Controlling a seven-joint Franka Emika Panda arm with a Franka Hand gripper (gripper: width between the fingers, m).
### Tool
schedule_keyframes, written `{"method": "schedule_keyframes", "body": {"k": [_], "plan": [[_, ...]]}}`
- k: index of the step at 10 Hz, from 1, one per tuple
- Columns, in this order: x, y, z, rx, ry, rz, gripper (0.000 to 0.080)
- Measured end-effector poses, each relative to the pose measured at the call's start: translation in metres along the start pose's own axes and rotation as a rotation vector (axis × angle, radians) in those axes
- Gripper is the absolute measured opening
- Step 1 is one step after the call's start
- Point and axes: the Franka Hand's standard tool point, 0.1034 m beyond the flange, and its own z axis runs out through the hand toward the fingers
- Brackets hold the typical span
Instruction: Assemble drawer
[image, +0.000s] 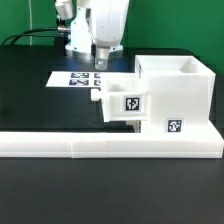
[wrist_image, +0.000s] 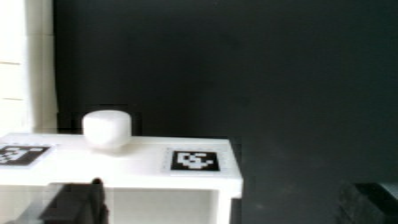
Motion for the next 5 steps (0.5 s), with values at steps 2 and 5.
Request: {"method": "schedule_keyframes", "body": {"k": [2,5], "plan": [[-0.007,-0.002,0.014,0.015,0.046,-0.066,0.0648],[-0.031,0.010,0.029,0.041,0.204,-0.044,0.0648]]}}
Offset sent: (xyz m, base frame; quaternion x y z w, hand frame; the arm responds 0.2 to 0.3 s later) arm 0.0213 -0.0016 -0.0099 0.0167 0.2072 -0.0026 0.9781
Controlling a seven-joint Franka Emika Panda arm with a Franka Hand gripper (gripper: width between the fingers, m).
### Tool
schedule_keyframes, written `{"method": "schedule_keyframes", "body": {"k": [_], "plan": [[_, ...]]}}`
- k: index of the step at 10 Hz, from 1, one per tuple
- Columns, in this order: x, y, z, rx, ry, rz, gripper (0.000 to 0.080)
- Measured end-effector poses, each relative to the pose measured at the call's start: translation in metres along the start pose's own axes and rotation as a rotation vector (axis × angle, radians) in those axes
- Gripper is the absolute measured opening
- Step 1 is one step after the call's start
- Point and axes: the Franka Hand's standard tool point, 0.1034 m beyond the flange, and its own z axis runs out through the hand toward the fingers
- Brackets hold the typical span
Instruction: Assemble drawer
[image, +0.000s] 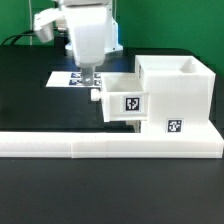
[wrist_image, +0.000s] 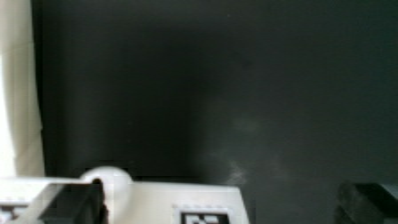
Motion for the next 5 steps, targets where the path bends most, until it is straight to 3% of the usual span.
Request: {"method": "schedule_keyframes", "body": {"k": [2,5], "plan": [[-0.004,0.001,0.007,0.006,0.034,0.030,0.0648],[0.017,0.002,0.021,0.015,0.045,0.073,0.0648]]}}
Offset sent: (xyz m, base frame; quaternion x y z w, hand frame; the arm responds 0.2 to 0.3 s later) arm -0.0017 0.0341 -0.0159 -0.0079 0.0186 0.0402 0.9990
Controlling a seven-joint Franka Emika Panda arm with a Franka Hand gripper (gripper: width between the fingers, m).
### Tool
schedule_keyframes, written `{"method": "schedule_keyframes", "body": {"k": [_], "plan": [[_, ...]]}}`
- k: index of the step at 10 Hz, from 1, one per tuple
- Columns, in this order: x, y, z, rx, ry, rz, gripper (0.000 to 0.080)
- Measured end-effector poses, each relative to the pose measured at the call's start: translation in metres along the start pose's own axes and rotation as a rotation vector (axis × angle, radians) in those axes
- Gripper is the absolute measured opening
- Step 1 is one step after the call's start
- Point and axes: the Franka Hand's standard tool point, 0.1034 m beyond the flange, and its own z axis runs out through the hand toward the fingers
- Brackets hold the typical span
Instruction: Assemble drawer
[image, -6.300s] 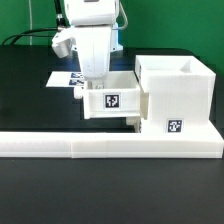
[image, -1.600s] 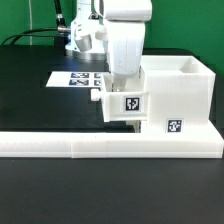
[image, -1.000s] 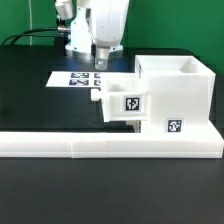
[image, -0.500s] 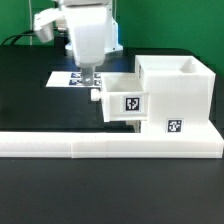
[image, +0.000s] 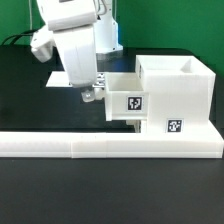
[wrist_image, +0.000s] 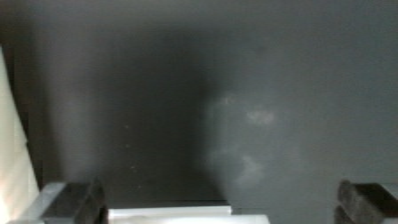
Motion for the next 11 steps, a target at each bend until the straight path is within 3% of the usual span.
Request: {"method": "schedule_keyframes", "body": {"k": [3,6,7,10,11], "plan": [[0.039,0.004,0.010,0.001,0.010,0.045,0.0648],[0.066,0.012,0.014,0.002,0.011,0.096,0.0648],[0.065,0.012,0.014,0.002,0.011,0.098,0.0648],[0.011,0.005,-0.001,0.050,0.013,0.045,0.0648],[0.001,0.008,-0.008,0.050,0.010,0.036,0.0648]]}}
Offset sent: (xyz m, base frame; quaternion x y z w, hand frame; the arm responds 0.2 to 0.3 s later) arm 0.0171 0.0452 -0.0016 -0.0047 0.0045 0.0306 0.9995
